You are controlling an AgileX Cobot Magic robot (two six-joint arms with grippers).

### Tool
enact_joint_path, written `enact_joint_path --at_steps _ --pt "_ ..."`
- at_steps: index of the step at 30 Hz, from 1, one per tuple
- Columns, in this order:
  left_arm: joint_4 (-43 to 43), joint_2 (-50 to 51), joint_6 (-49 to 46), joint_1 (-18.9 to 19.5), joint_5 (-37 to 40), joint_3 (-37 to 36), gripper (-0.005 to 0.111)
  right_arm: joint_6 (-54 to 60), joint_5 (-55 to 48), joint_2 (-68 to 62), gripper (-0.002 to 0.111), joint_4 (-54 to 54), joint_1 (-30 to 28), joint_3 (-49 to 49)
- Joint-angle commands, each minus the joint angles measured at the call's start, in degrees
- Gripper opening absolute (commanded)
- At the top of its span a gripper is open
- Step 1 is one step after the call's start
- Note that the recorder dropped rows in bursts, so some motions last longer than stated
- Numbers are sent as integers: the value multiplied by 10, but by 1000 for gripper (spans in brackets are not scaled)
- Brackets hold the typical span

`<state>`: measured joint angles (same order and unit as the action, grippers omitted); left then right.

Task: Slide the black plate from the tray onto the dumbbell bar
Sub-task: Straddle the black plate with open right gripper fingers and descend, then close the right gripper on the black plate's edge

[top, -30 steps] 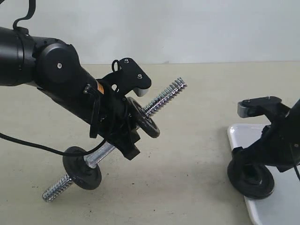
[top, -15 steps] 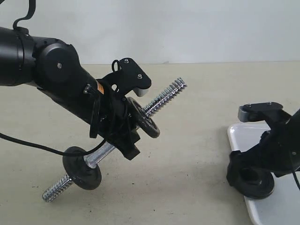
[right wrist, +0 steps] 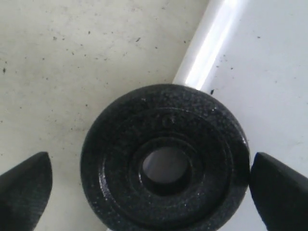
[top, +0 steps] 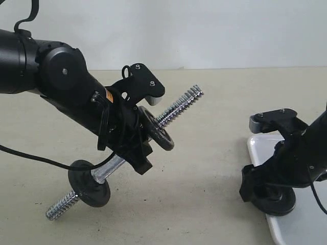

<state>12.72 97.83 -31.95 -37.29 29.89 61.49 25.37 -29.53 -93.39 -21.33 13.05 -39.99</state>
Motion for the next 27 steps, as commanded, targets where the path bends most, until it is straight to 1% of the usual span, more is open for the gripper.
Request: enact_joint_path --at_steps 1,12,15,18,27 --pt "18 -34 2 0 -47 15 4 5 19 1 101 3 1 13" --pt "18 -34 2 0 -47 15 4 0 45 1 101 4 1 28" --pt "18 -34 2 0 -47 15 4 -15 45 -1 98 3 1 28" --pt "18 -34 2 0 -47 15 4 -23 46 -15 95 3 1 28" --pt "18 -34 2 0 -47 15 4 -23 71 -72 95 -11 1 28"
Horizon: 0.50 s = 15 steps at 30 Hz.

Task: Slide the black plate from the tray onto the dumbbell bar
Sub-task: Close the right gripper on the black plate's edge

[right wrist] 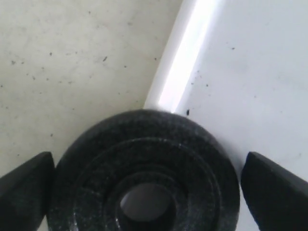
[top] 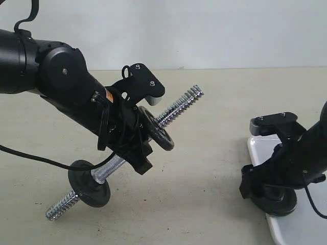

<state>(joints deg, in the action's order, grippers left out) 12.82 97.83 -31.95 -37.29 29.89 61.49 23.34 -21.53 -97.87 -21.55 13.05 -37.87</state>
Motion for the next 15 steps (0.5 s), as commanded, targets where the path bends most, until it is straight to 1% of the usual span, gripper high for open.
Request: enact_joint_path --at_steps 1,15 --pt "17 -34 2 0 -47 15 4 -3 -9 -28 95 -9 1 7" --pt "17 -34 2 0 -47 15 4 -6 -18 -28 95 -9 1 7"
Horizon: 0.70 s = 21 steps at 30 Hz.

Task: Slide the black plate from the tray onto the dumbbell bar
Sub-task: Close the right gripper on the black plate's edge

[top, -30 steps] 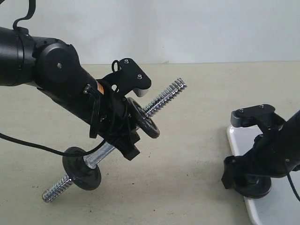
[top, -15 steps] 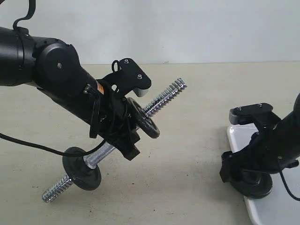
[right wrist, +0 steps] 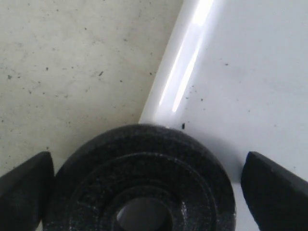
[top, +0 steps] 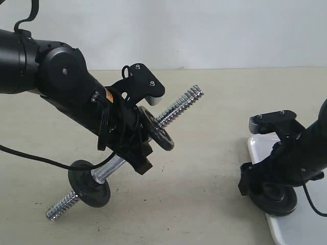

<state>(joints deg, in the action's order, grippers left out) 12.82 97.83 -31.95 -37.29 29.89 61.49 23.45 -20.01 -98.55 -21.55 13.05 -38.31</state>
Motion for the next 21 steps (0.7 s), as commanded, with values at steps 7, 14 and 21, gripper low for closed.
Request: enact_joint_path --at_steps 7,14,21 --pt "17 -34 2 0 -47 15 4 -11 -42 -21 95 -9 1 12" --pt "17 -34 1 0 -47 15 4 -10 -47 -21 95 -13 1 12" --pt "17 -34 1 0 -47 15 4 -13 -33 -19 96 -12 1 12"
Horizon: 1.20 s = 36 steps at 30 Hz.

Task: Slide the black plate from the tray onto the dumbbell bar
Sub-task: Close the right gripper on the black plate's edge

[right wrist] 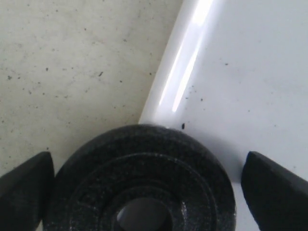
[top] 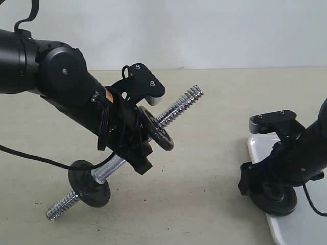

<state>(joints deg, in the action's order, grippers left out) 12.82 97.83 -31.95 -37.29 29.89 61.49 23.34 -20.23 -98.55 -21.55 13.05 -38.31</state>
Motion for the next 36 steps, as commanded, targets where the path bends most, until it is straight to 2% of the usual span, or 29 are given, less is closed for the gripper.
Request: enact_joint_path --at_steps 1,4,36 --pt "17 -34 1 0 -47 15 4 -11 -31 -19 98 -12 1 12" --pt "17 -34 1 0 -47 15 4 -13 -25 -19 105 -9 1 12" --pt "17 -34 0 0 -47 15 4 -19 -87 -19 105 -5 1 12"
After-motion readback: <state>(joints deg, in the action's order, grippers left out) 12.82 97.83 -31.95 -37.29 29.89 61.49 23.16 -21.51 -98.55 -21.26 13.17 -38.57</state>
